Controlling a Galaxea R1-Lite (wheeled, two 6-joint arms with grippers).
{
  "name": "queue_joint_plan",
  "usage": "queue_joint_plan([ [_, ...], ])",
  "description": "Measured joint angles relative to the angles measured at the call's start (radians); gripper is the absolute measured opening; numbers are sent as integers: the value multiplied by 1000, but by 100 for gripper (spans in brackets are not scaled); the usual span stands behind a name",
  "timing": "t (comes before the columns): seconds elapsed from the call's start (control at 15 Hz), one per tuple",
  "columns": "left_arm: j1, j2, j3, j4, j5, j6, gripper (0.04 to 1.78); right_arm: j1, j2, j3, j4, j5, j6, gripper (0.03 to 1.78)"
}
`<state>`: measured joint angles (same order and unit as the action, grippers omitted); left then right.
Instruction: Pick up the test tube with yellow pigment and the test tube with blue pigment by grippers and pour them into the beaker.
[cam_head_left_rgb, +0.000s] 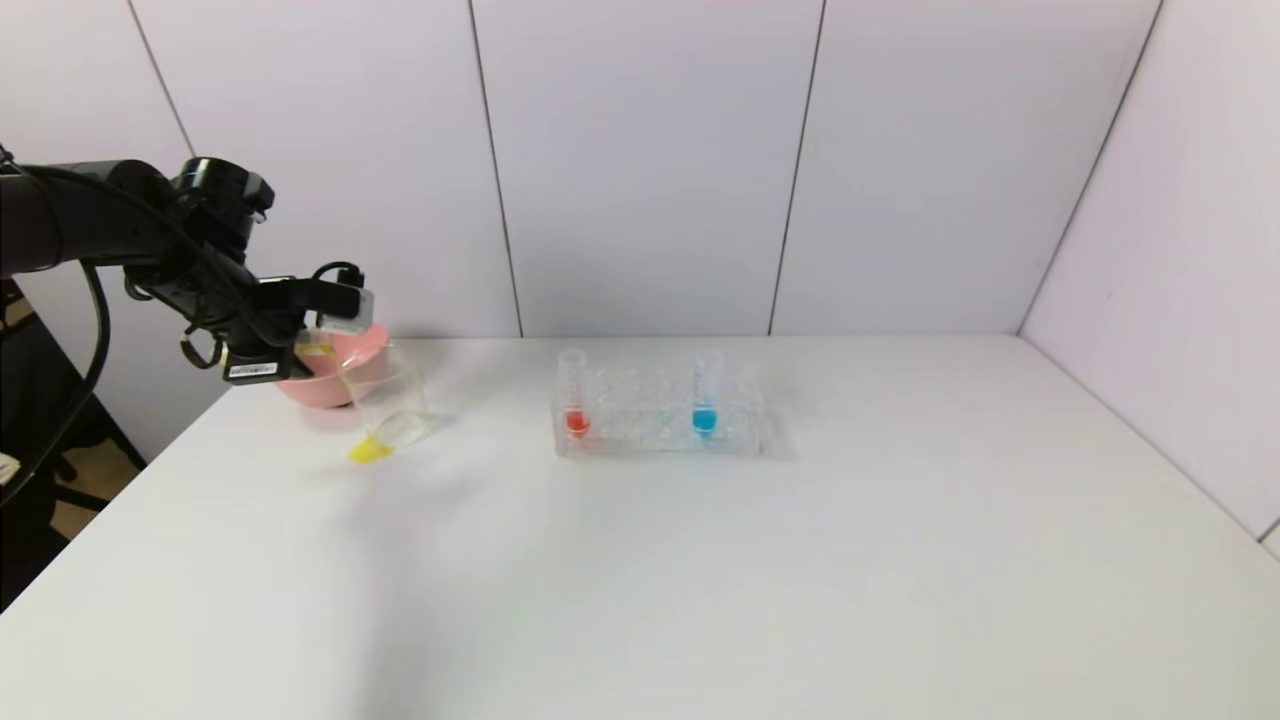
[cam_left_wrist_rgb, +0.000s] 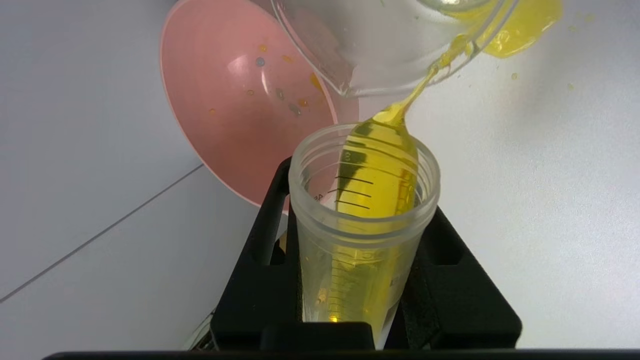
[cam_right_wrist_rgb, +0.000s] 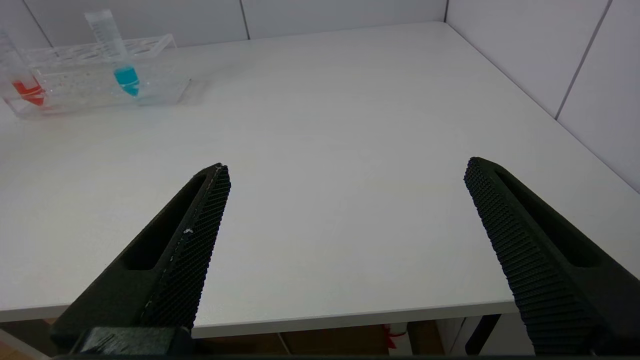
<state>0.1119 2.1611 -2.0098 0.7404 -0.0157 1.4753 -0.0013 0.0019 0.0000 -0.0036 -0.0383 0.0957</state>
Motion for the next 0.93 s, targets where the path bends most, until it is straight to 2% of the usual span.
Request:
queue_joint_plan([
  [0.33,-16,31,-11,-24,71,-49,54,0,0,0,-1,0,0,171],
  [0.93,-50,32,-12,-24,159,-46,54,0,0,0,-1,0,0,171],
])
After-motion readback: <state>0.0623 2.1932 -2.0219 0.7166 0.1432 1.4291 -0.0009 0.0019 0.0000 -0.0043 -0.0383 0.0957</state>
